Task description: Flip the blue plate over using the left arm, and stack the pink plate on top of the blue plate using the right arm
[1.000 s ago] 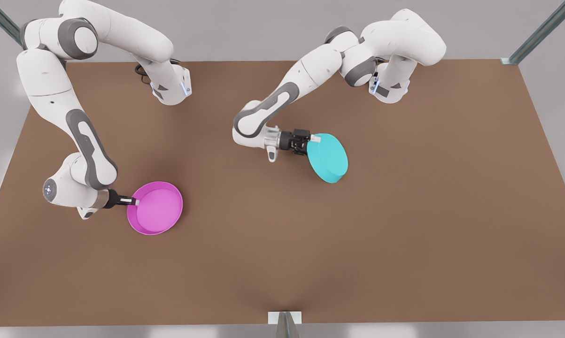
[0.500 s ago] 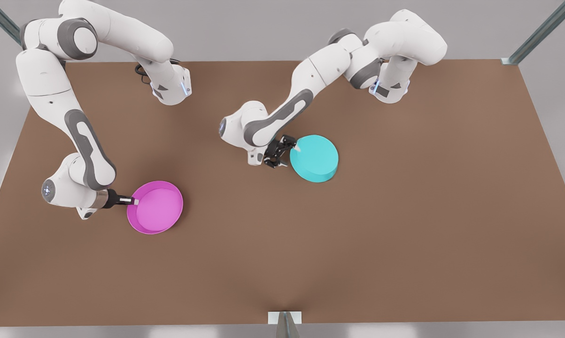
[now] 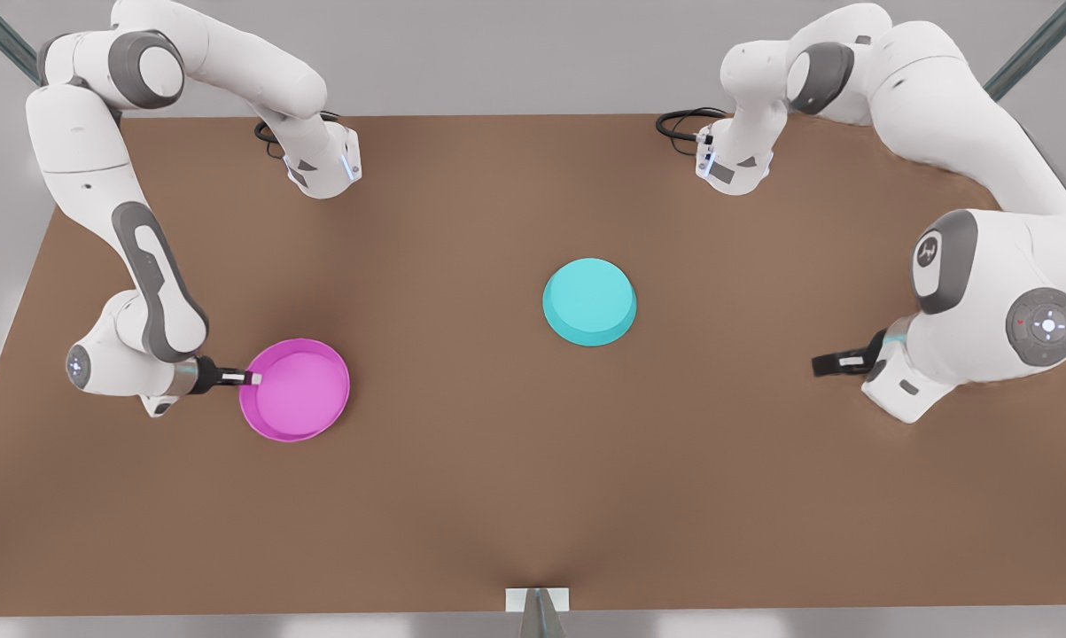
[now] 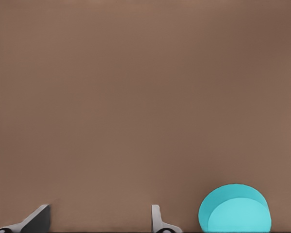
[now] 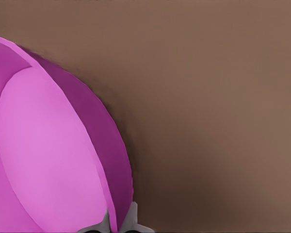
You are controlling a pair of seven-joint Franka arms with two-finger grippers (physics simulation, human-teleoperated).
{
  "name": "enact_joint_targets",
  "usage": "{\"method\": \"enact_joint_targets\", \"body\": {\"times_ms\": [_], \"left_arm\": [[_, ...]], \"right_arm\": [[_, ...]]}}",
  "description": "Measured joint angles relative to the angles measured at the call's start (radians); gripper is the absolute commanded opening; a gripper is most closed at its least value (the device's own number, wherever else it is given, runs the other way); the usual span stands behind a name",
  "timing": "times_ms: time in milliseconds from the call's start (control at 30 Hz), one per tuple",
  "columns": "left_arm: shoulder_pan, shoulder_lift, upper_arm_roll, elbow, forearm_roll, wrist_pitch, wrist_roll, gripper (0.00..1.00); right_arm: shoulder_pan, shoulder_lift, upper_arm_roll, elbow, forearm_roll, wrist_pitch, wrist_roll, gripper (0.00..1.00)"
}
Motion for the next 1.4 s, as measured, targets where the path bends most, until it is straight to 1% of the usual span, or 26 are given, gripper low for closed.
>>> {"method": "enact_joint_targets", "body": {"times_ms": [33, 67, 100, 133, 467, 700, 1167, 1400], "left_arm": [[-0.011, -0.152, 0.000, -0.199, 0.010, 0.059, -0.001, 1.00], [-0.007, -0.241, 0.000, -0.332, 0.018, 0.130, -0.001, 1.00], [-0.007, -0.308, 0.001, -0.445, 0.025, 0.206, 0.000, 1.00], [-0.011, -0.319, 0.000, -0.473, 0.029, 0.222, 0.000, 1.00], [0.002, -0.302, -0.001, -0.473, 0.043, 0.222, 0.000, 1.00], [0.003, -0.302, -0.001, -0.473, 0.043, 0.222, -0.001, 1.00], [0.003, -0.302, -0.004, -0.473, 0.044, 0.222, -0.001, 1.00], [0.003, -0.302, -0.004, -0.473, 0.043, 0.222, -0.001, 1.00]], "right_arm": [[0.000, 0.000, 0.006, 0.012, 0.008, -0.013, 0.000, 0.21], [0.000, 0.000, 0.008, 0.013, 0.009, -0.015, 0.002, 0.21], [0.001, 0.000, 0.012, 0.014, 0.010, -0.015, 0.002, 0.21], [0.007, 0.000, 0.012, 0.014, 0.018, -0.015, 0.003, 0.21], [0.028, 0.006, 0.124, 0.008, 0.025, -0.029, 0.039, 0.21], [0.108, 0.008, 0.127, 0.005, 0.067, -0.016, 0.084, 0.21], [0.337, 0.008, 0.131, 0.007, 0.140, 0.002, 0.111, 0.21], [0.447, 0.005, 0.143, 0.010, 0.185, 0.041, 0.224, 0.21]]}}
